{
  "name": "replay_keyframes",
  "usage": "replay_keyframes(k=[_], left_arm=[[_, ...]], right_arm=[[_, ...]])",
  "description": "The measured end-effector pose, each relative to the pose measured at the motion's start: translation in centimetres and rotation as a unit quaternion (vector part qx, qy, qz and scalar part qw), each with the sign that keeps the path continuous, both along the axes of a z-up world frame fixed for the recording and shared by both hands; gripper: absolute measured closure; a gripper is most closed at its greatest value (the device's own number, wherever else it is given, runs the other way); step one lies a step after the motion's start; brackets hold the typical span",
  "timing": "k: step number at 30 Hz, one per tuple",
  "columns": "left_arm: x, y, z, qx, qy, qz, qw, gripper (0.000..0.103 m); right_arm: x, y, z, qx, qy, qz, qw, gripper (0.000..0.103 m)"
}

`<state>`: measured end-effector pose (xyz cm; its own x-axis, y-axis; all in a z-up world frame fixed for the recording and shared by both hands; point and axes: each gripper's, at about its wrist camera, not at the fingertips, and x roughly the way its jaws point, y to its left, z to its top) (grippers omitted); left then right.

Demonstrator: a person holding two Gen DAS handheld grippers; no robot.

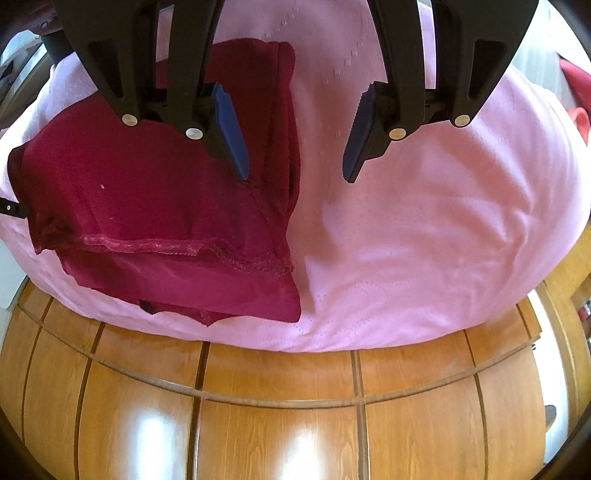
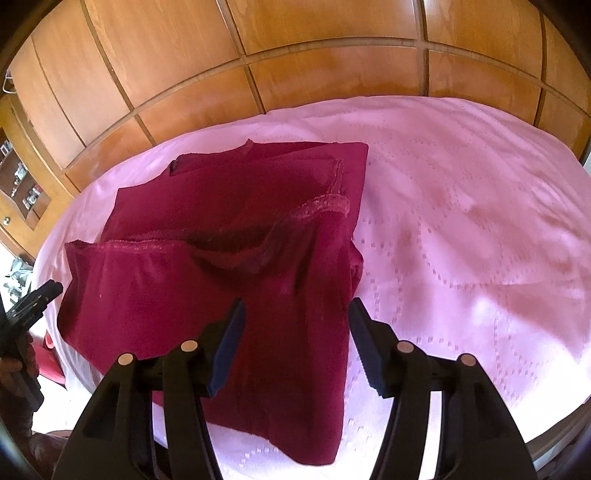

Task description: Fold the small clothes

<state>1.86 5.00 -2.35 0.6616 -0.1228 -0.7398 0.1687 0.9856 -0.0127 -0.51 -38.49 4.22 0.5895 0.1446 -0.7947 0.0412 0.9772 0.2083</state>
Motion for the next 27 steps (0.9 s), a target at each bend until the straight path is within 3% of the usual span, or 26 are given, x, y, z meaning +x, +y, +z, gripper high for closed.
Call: replay_keyframes(k=[6,10,17,20,24,27], left_arm=[[1.2,0.2,-1.0,-0.017,0.019,-0.005,0.9997,0.051],[2.2,1.4,-1.6,-0.089,0.044,-0.009,0.995,0.051],[3.8,2.1,-2.6,-0.157,0.057,-0.02,0.9858,0.051],[4.3,2.1,-2.8,-0.178,0.056,-0.028,0.9821,0.052],[4.8,1.7,-2.3,-0.198,0.046,-0.048,0.9779,0.064],[5.1,1.2,-1.7,-0.198,0.032,-0.066,0.9775,0.085]], right_arm=[[1.0,-0.3,0.0,-0.009,0.0,-0.006,1.0,0.047],[1.7,-0.6,0.3,-0.021,-0.006,-0.011,1.0,0.044],[4.1,-0.3,0.3,-0.046,-0.016,-0.007,0.999,0.043],[5.3,0.0,-0.3,-0.054,-0.006,-0.003,0.999,0.055],[5.8,0.5,-1.2,-0.056,0.006,0.009,0.998,0.084],[5.3,0.6,-0.9,-0.059,-0.001,0.006,0.998,0.095]])
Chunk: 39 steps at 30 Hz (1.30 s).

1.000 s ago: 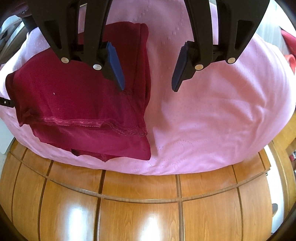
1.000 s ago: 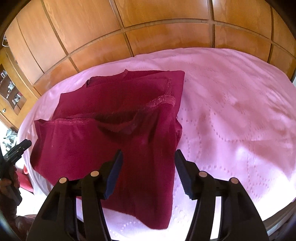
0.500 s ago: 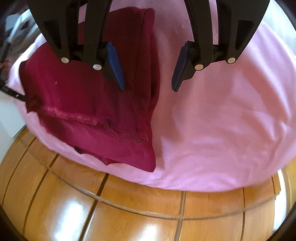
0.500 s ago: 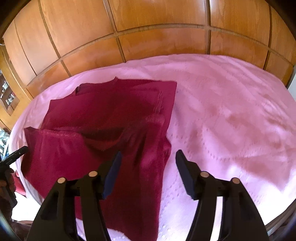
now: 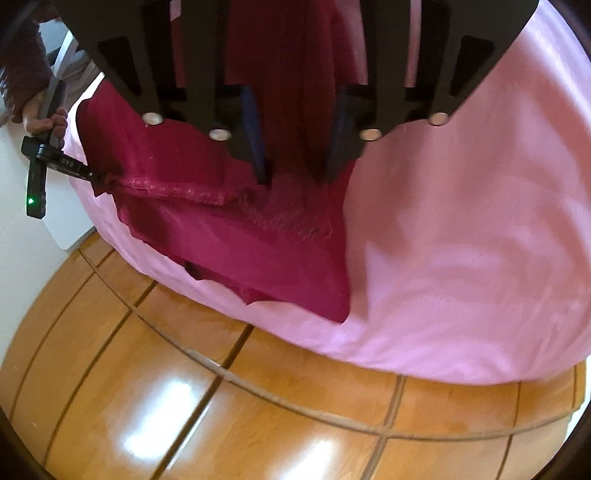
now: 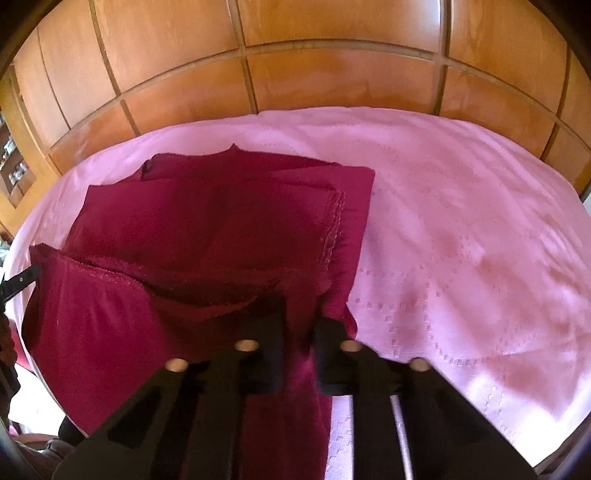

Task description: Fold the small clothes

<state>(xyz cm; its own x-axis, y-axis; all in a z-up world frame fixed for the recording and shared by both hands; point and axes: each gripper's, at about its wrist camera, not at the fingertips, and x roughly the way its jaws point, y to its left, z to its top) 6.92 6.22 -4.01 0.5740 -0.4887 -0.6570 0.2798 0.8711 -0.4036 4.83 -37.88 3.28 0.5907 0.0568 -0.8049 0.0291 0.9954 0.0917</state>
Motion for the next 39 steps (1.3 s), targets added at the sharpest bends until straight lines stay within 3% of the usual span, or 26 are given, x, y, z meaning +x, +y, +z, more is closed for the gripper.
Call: replay_keyframes(k=[1,2,7,10,16,24,29,31,34,36,38,39], left_arm=[[0.1,-0.1,0.0,-0.001,0.001,-0.006,1.0,0.093],[0.2,-0.2,0.2,-0.004,-0.002,-0.008,1.0,0.095],[-0.8,0.3,1.4,-0.016,-0.017,-0.009,0.9997,0.096],[-1.3,1.3,3.4,-0.061,-0.033,-0.001,0.9976,0.096],[2.3,0.4,7.3,-0.052,-0.08,-0.003,0.9954,0.096],[11.1,-1.5,6.5,-0.018,-0.067,0.025,0.9973,0.096],[16.0,-2.9,2.9,0.034,-0.025,0.051,0.9978,0.096],[17.7,-3.2,0.6,0.052,0.011,0.062,0.9966,0.096],[18.3,-3.4,-1.4,0.076,0.041,0.073,0.9936,0.095],[17.6,-2.9,-1.1,0.064,0.035,0.078,0.9943,0.095],[16.6,-2.3,-0.5,0.062,0.033,0.084,0.994,0.082],[16.0,-1.9,-0.1,0.061,0.03,0.087,0.9939,0.08]], right_arm=[[-0.3,0.0,0.4,0.002,-0.006,-0.005,1.0,0.095],[-0.7,0.2,0.8,0.001,-0.013,-0.005,1.0,0.095],[-2.7,0.6,4.0,0.002,-0.05,0.008,0.999,0.096],[-3.5,0.6,6.4,0.019,-0.079,0.014,0.997,0.096],[0.2,-0.3,8.6,0.045,-0.107,-0.001,0.993,0.096],[9.8,-2.8,6.8,0.061,-0.081,-0.056,0.993,0.096],[14.7,-3.7,2.6,0.05,-0.029,-0.077,0.995,0.096],[16.4,-3.9,0.1,0.048,0.006,-0.08,0.996,0.096],[16.7,-4.3,-1.7,0.053,0.027,-0.08,0.995,0.087],[15.9,-4.8,-1.4,0.071,0.021,-0.081,0.994,0.067],[14.1,-5.5,-0.5,0.096,0.008,-0.072,0.993,0.061],[12.9,-5.7,-0.1,0.103,0.004,-0.069,0.992,0.059]])
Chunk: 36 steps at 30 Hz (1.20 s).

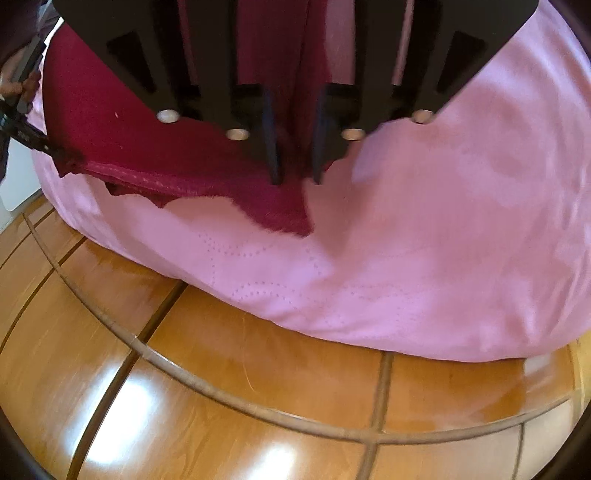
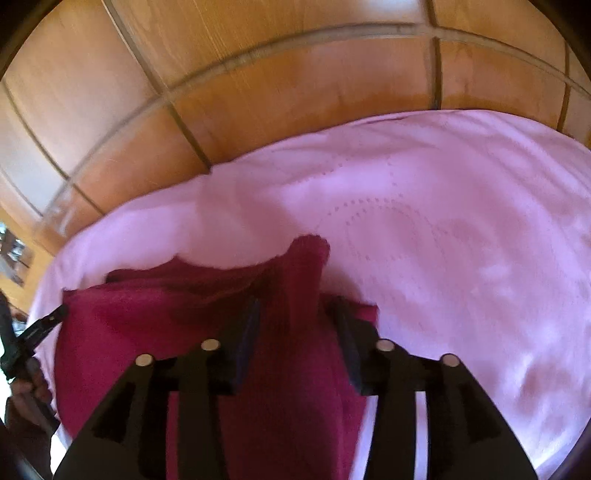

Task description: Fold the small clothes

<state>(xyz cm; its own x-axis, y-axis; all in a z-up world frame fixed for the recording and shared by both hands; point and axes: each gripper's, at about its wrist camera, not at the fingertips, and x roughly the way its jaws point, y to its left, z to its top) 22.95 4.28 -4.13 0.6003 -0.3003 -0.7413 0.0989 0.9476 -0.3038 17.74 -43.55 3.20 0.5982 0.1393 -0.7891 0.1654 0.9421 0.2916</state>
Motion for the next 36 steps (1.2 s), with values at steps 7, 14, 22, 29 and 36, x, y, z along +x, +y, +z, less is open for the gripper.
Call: replay_keyframes(k=[7,14,22,29,36], left_arm=[[-7.1,3.2,0.6,-0.034,-0.002,-0.016,0.9993,0.08],[-14.0,3.0,-0.3,-0.029,0.005,-0.05,0.9983,0.08],[-13.6,1.9,-2.0,0.005,0.029,-0.046,0.9985,0.08],[-13.6,1.8,-2.5,0.038,0.024,-0.056,0.9974,0.08],[-16.1,6.1,-0.7,-0.034,0.013,-0.029,0.9989,0.068]], right_arm=[[-10.7,-1.4,1.5,0.073,-0.014,0.038,0.996,0.055],[-17.8,0.0,-0.7,0.087,0.017,0.072,0.993,0.055],[-15.6,2.2,-2.1,0.05,0.034,0.083,0.995,0.097],[-15.9,1.8,-3.4,0.002,0.058,0.072,0.996,0.098],[-16.3,2.3,-2.4,-0.021,0.05,0.059,0.997,0.047]])
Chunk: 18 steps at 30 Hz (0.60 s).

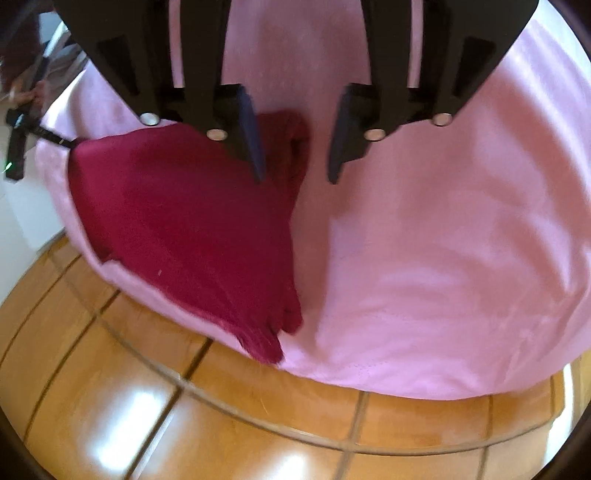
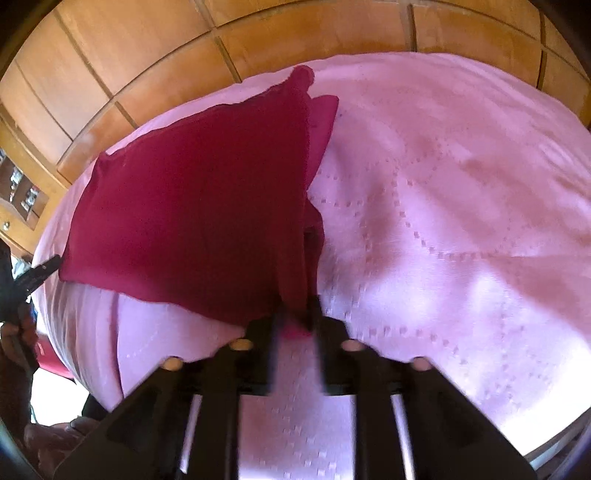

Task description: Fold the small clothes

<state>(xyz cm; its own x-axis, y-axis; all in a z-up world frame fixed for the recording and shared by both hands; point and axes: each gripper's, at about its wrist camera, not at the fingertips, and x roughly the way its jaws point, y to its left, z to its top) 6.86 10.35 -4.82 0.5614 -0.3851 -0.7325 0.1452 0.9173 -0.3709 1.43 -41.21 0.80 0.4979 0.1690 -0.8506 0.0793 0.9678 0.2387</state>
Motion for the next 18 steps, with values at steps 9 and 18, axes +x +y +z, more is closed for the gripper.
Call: replay_keyframes(k=[9,18], left_arm=[[-1.0,0.7,-0.1,-0.081,-0.005,-0.047,0.9956,0.056],[0.5,-1.1,-2.6,-0.051,0.021,-0.027,0.9981,0.096]], right_arm=[[0.4,2.1,5.0,-0.012,-0.079,-0.015,0.997,0.024],[7.0,8.6,3.0,-0.028,-0.072,0.018,0.997,0.022]])
